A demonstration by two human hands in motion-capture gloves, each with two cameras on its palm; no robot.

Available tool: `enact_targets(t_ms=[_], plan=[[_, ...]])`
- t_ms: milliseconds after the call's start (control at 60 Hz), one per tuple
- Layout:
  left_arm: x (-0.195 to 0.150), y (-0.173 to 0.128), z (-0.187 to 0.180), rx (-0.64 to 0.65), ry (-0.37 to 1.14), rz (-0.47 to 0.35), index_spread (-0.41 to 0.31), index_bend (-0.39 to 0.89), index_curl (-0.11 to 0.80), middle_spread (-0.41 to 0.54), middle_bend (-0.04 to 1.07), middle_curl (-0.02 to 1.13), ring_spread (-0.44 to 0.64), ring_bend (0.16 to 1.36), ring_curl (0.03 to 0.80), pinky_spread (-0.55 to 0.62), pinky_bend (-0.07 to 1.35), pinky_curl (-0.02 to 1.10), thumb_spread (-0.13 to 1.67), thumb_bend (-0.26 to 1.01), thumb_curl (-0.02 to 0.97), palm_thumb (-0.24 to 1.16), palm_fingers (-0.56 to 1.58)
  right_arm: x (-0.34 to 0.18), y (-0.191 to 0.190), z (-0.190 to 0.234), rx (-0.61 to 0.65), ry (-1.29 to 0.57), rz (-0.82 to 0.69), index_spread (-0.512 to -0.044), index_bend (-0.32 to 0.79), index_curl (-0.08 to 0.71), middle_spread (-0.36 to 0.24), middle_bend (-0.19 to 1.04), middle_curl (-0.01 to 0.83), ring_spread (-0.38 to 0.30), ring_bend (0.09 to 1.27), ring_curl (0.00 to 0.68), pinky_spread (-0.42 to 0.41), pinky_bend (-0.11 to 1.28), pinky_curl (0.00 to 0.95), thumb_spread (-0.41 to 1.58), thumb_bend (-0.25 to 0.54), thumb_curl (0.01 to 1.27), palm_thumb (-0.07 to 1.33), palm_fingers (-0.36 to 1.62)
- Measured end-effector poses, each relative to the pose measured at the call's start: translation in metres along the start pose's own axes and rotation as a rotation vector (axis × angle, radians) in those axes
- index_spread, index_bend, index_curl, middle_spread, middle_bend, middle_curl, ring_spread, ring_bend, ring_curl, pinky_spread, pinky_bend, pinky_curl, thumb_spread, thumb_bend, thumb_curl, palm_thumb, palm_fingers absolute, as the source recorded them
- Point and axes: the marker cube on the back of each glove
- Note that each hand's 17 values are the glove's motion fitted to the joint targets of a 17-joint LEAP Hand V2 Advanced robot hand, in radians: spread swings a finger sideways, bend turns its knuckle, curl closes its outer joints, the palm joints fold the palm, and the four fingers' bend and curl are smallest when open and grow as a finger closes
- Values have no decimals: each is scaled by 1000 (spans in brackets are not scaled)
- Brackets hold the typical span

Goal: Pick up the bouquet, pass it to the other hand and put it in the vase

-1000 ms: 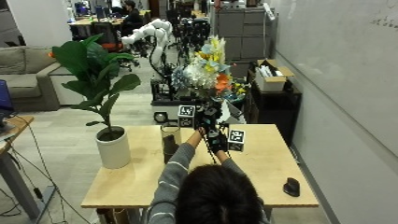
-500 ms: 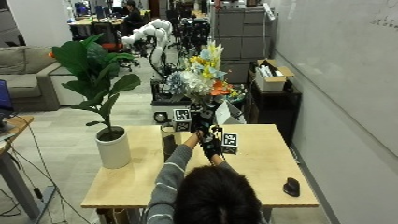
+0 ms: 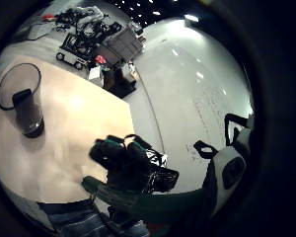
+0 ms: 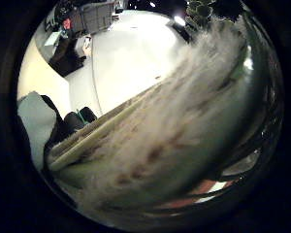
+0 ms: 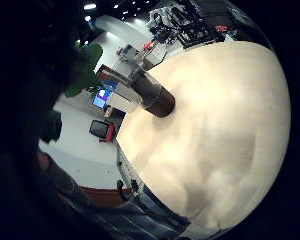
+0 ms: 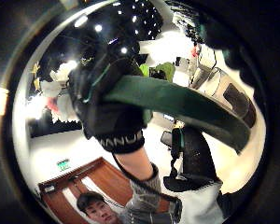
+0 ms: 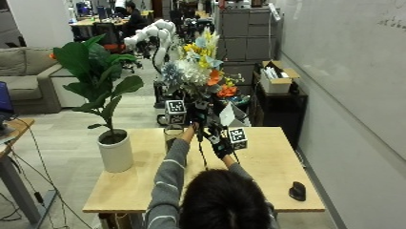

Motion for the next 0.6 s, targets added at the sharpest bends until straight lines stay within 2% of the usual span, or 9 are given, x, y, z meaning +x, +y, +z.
enact_targets(t_ms=[100,117,133,233,283,367,450,500,600], plan=[[2,-24,-17,70,-45,43,-381,726,590,-328,841,597,-346,880,501,-386,658,492,1063,-14,592,679,1429,-18,9,-10,-62,-105,57,-333,101,389,-88,349,429,-121,569,407,60,527,475,1017,-46,655,770,365],[6,-25,-20,76,-49,47,-381,727,590,-328,841,597,-345,880,501,-385,658,492,1063,-14,593,679,1429,-16,8,-13,-57,-88,80,-338,101,381,-89,338,425,-118,566,403,73,527,468,1017,-42,647,767,367],[9,-26,-23,82,-51,51,-381,727,590,-328,842,596,-345,880,501,-385,658,492,1064,-14,594,679,1429,-14,6,-16,-51,-65,95,-358,74,360,-95,282,404,-103,527,383,108,545,461,1021,-47,636,751,229],[14,-48,-41,130,-57,62,-381,727,590,-327,844,594,-345,882,500,-385,663,494,1065,-14,600,677,1428,12,-20,-31,-46,69,85,-406,85,309,-111,226,381,-43,474,356,191,603,444,1026,-42,589,700,151],[19,-53,-48,140,-51,64,-381,728,591,-327,846,593,-345,883,499,-383,661,493,1068,-15,601,673,1427,12,-33,-33,-85,-15,0,-424,57,276,-86,175,361,31,451,344,239,678,453,1031,-52,559,656,22],[20,-73,-65,183,-75,80,-380,728,591,-327,847,591,-345,884,499,-382,661,492,1071,-14,604,671,1427,-16,-35,-43,-72,-16,-206,-444,57,224,-63,159,338,89,441,323,278,729,442,1038,-53,515,589,-63],[11,-103,-77,224,-83,98,-380,728,591,-326,848,590,-346,888,500,-382,661,492,1073,-14,607,670,1427,-3,-36,-51,-44,81,38,-454,69,190,-51,155,319,130,446,314,306,758,432,1041,-47,476,541,-90],[14,-108,-86,232,-81,87,-380,729,591,-326,849,589,-345,885,498,-382,662,492,1074,-14,608,670,1426,7,-41,-55,-36,123,82,-457,73,174,-43,156,310,145,451,311,313,764,425,1042,-42,457,522,-99],[12,-125,-102,272,-104,96,-380,729,591,-326,851,587,-345,886,497,-381,663,491,1075,-14,611,669,1426,-17,-37,-52,-124,-159,76,-468,76,147,-36,159,297,163,449,307,322,776,414,1045,-39,425,490,-108]])
